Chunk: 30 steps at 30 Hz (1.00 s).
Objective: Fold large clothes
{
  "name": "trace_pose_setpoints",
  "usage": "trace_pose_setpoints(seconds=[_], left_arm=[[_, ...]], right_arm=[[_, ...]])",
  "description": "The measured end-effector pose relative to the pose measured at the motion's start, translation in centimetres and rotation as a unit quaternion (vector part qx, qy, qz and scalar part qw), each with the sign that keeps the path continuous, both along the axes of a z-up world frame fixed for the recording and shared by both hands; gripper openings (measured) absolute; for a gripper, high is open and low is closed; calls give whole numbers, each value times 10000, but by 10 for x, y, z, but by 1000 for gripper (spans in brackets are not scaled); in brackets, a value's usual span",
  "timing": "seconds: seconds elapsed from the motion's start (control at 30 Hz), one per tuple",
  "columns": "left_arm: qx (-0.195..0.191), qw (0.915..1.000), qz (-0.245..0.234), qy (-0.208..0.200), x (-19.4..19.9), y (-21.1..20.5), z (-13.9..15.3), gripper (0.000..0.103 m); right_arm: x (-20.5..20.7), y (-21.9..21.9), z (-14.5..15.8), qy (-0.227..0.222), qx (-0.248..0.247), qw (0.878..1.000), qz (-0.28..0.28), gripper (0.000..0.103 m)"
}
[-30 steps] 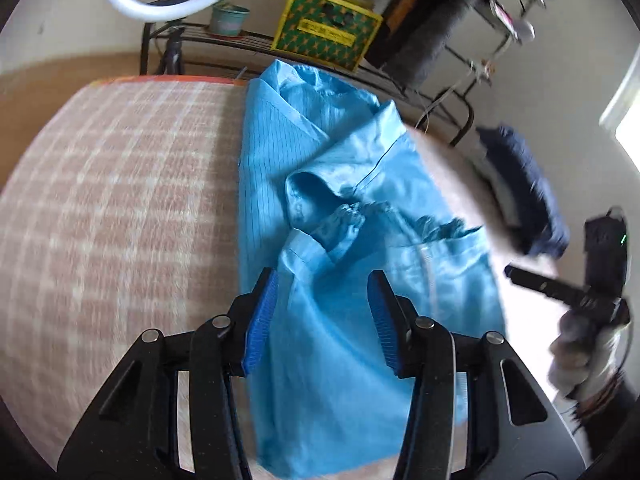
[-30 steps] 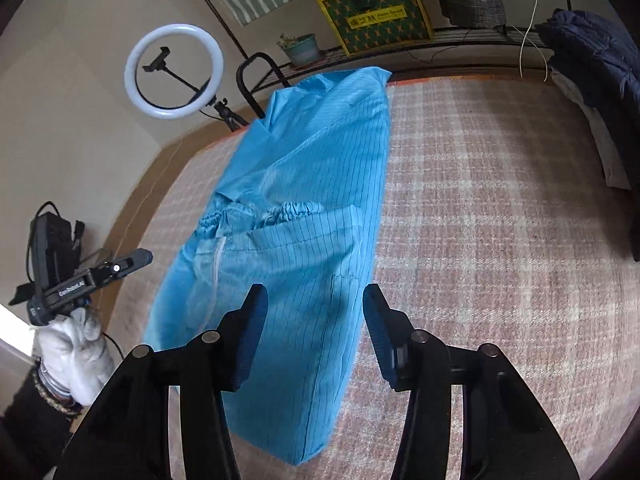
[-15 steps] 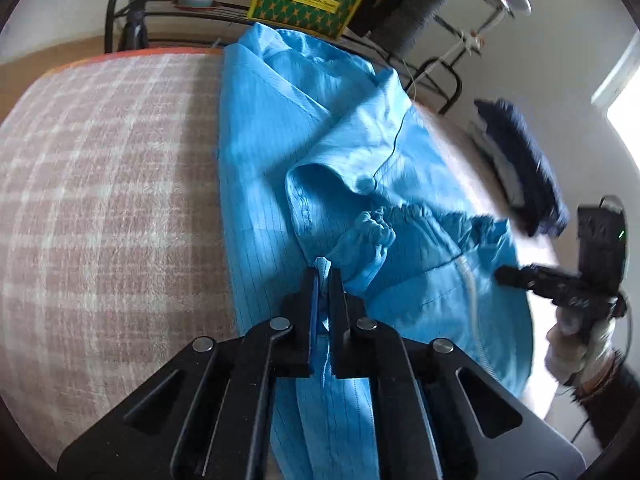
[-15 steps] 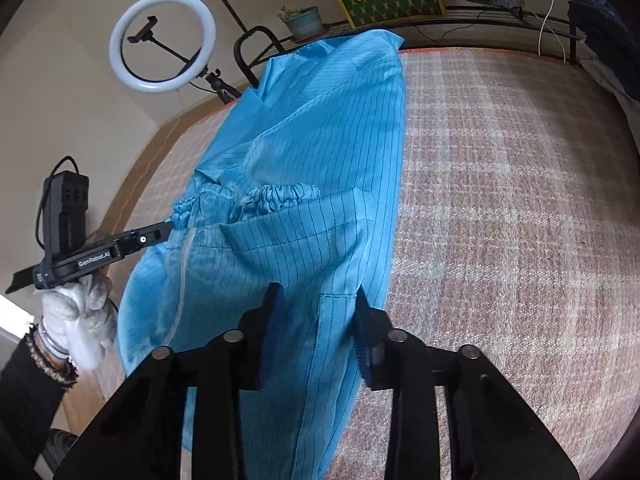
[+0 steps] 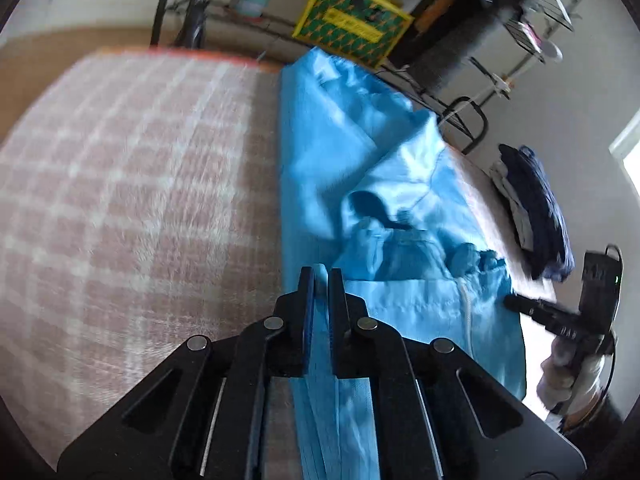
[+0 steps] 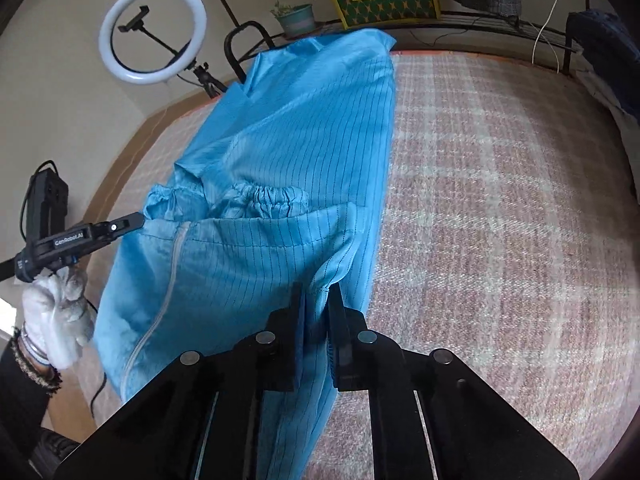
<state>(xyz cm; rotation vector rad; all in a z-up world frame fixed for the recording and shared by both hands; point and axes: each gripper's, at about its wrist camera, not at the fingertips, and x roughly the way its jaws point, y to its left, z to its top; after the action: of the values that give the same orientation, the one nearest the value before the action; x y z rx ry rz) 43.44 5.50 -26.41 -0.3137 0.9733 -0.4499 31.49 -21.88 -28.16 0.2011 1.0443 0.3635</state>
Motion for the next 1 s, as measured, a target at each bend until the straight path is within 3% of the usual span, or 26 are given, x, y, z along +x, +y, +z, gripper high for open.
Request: trace_pose_setpoints(seconds=[0.13, 0.27, 0.37, 0.5, 0.6, 0.67, 0.73, 0.93, 1.0], left_arm=[[122, 9967, -709, -383, -33, -21, 28, 2], [294, 9911, -1260, -324, -53, -48, 24, 2], [767, 9854, -1487, -320, -61, -68, 7, 2], [1121, 9836, -1410, -41, -62, -71, -26, 2], [987, 9866, -1298, 49, -59, -65, -35, 2], [991, 9860, -1337, 128, -59, -65, -28, 2], [731, 9885, -1325, 54, -57, -58, -9, 2], [487, 9917, -1052, -550, -14, -30, 58, 3], [494, 9924, -919, -652, 14, -17, 74, 7]], right_arm=[[-28, 4, 25, -496, -88, 9985, 201, 12], [-47, 31, 35, -838, -98, 9945, 626, 12], [-46, 46, 19, -662, -308, 9946, 743, 13], [-47, 43, -16, -206, -520, 9960, 700, 14], [-49, 39, -23, -191, -455, 9961, 731, 14], [-47, 37, -21, -75, -351, 9964, 773, 14], [-47, 31, -8, -80, -166, 9958, 899, 14], [-27, -1, 54, -770, 188, 9932, 854, 16], [-8, -8, 72, -1027, 178, 9912, 813, 36]])
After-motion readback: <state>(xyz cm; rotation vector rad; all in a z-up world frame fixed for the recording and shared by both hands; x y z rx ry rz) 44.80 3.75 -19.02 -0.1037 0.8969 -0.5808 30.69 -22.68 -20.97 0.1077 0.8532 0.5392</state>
